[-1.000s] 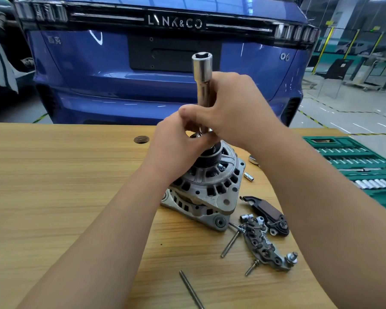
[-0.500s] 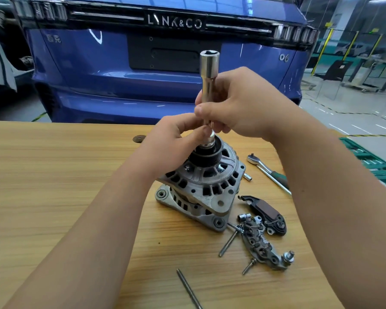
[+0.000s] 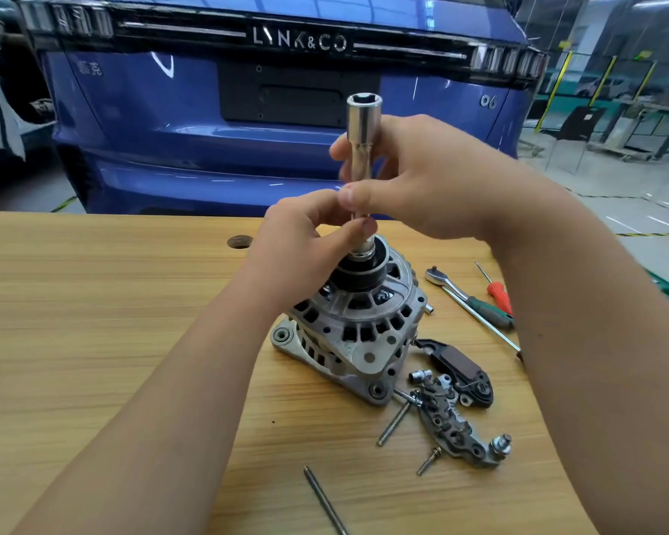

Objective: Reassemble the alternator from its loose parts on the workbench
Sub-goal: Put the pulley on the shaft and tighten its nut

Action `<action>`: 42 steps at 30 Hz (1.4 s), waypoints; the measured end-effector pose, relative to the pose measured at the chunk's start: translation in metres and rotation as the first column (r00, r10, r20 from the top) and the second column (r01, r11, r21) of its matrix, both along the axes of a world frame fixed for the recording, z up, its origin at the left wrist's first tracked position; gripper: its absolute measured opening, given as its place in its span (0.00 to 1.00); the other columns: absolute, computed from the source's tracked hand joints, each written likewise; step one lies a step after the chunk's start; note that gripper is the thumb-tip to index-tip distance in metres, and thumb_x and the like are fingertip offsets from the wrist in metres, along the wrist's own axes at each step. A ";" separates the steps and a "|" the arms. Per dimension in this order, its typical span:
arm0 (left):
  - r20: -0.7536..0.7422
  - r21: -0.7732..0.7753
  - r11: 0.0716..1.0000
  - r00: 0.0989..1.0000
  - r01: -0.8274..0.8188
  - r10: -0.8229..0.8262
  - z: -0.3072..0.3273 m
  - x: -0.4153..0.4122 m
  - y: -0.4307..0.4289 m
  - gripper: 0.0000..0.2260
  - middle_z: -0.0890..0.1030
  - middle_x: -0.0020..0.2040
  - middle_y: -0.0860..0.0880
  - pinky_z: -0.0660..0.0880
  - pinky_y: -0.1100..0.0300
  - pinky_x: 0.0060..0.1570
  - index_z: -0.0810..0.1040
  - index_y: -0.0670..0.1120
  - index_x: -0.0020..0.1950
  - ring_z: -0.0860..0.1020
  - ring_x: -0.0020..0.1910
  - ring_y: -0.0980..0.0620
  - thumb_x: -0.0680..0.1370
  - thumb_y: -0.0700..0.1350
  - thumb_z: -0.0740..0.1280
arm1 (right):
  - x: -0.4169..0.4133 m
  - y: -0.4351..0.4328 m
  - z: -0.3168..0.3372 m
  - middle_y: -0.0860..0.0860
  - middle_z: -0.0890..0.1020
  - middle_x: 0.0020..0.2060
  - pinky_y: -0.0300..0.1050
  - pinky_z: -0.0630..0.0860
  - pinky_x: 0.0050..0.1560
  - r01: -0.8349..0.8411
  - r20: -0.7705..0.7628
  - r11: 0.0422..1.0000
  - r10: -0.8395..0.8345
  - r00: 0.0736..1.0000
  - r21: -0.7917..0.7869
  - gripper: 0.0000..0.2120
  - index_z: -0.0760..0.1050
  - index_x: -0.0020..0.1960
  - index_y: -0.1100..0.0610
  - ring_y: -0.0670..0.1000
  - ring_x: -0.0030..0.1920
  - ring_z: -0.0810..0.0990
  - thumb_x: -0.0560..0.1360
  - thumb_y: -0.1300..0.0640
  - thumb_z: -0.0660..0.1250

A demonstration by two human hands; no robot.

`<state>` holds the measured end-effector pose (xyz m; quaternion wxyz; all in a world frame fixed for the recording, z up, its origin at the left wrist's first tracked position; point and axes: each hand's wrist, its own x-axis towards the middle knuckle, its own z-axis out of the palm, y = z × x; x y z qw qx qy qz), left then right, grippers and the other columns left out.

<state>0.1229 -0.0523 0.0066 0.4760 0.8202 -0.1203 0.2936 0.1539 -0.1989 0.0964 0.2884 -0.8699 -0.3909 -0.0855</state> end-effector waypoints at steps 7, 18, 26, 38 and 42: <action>0.005 -0.040 0.998 0.999 -0.043 0.043 -0.001 0.001 -0.007 0.06 0.84 0.41 0.56 0.77 0.56 0.49 0.81 0.52 0.45 0.81 0.45 0.60 0.72 0.52 0.73 | -0.002 0.006 -0.004 0.47 0.79 0.38 0.47 0.74 0.39 0.145 0.178 0.985 -0.128 0.976 -0.089 0.14 0.75 0.45 0.54 0.48 0.38 0.77 0.73 0.42 0.68; -0.022 -0.058 0.998 1.000 0.020 -0.021 -0.001 0.001 -0.006 0.08 0.84 0.42 0.56 0.77 0.51 0.52 0.83 0.50 0.47 0.81 0.46 0.58 0.75 0.53 0.71 | -0.006 -0.001 0.005 0.47 0.81 0.35 0.44 0.77 0.38 0.025 0.053 1.000 -0.025 0.998 0.004 0.05 0.78 0.46 0.54 0.45 0.35 0.80 0.74 0.52 0.70; -0.030 -0.064 0.997 0.998 0.046 -0.048 -0.005 0.001 -0.016 0.04 0.84 0.40 0.59 0.73 0.60 0.46 0.81 0.58 0.42 0.80 0.43 0.62 0.76 0.54 0.69 | -0.002 0.001 -0.009 0.46 0.79 0.33 0.34 0.74 0.36 0.035 0.054 0.994 -0.041 0.998 0.107 0.08 0.74 0.40 0.49 0.41 0.33 0.77 0.72 0.48 0.72; -0.165 0.019 0.990 0.977 0.143 -0.138 -0.015 0.002 -0.023 0.05 0.81 0.47 0.62 0.70 0.73 0.44 0.79 0.58 0.51 0.78 0.48 0.66 0.76 0.56 0.68 | -0.002 -0.015 -0.008 0.46 0.83 0.40 0.41 0.78 0.49 -0.058 -0.059 0.995 0.063 0.996 0.078 0.03 0.77 0.46 0.51 0.42 0.40 0.81 0.75 0.52 0.70; -0.195 0.070 0.988 0.973 0.138 -0.122 -0.014 0.001 -0.028 0.03 0.81 0.48 0.59 0.72 0.69 0.47 0.75 0.60 0.49 0.77 0.48 0.65 0.78 0.56 0.64 | 0.000 -0.017 -0.004 0.50 0.85 0.39 0.51 0.80 0.51 -0.095 -0.110 0.989 0.107 0.988 0.112 0.04 0.79 0.45 0.55 0.48 0.40 0.84 0.77 0.57 0.67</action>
